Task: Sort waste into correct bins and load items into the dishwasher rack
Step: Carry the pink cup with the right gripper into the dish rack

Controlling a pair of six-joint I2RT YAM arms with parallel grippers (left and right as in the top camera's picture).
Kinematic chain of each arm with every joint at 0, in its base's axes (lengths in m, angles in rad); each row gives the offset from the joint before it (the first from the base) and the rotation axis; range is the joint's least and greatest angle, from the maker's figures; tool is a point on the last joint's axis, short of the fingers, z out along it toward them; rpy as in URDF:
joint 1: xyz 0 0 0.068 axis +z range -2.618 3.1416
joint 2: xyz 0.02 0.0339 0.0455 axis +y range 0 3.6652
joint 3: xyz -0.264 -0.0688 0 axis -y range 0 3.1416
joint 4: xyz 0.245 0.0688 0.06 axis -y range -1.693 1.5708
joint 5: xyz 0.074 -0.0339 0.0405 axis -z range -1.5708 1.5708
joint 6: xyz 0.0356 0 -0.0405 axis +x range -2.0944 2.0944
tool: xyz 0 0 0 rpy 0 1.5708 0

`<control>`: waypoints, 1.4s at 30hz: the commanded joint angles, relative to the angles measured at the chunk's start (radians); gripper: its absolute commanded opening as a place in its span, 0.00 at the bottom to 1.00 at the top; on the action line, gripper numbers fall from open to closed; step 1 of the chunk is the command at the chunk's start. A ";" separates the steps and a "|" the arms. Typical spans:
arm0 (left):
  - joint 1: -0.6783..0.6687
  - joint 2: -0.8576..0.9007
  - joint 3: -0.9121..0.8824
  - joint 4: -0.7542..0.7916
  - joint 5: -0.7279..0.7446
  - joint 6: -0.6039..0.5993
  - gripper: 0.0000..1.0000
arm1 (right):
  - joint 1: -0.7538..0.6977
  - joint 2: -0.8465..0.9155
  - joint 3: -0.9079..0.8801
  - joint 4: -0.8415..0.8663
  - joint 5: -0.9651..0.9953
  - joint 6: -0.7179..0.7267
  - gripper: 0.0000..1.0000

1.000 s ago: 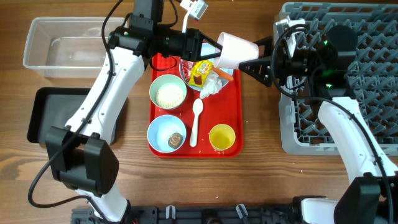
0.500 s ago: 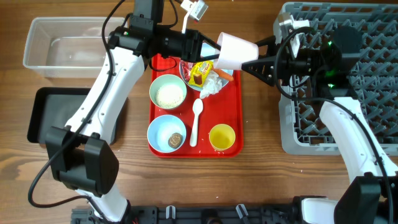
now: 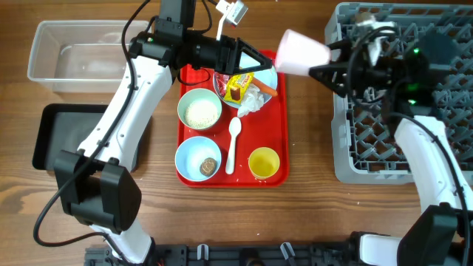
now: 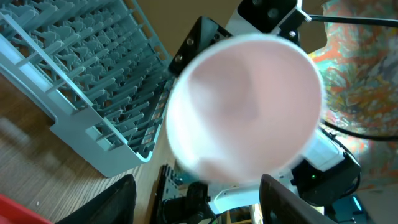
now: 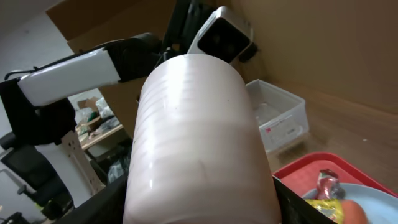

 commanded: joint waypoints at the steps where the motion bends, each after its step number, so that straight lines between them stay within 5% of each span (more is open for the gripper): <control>1: 0.003 -0.009 0.014 0.003 -0.011 0.007 0.63 | -0.076 0.011 -0.010 0.009 -0.064 0.001 0.48; 8: 0.003 -0.009 0.014 -0.086 -0.351 0.006 0.63 | -0.208 0.011 -0.010 -0.074 0.051 0.049 0.48; 18: 0.003 -0.009 0.014 -0.197 -0.792 0.006 0.63 | -0.217 -0.046 -0.008 -0.642 0.509 -0.219 0.47; 31: 0.003 -0.009 0.014 -0.261 -1.035 0.010 0.63 | -0.217 -0.291 0.309 -1.612 1.266 -0.351 0.45; 42: 0.003 -0.009 -0.091 -0.258 -1.134 0.013 0.64 | -0.333 -0.205 0.337 -1.874 1.491 -0.288 0.47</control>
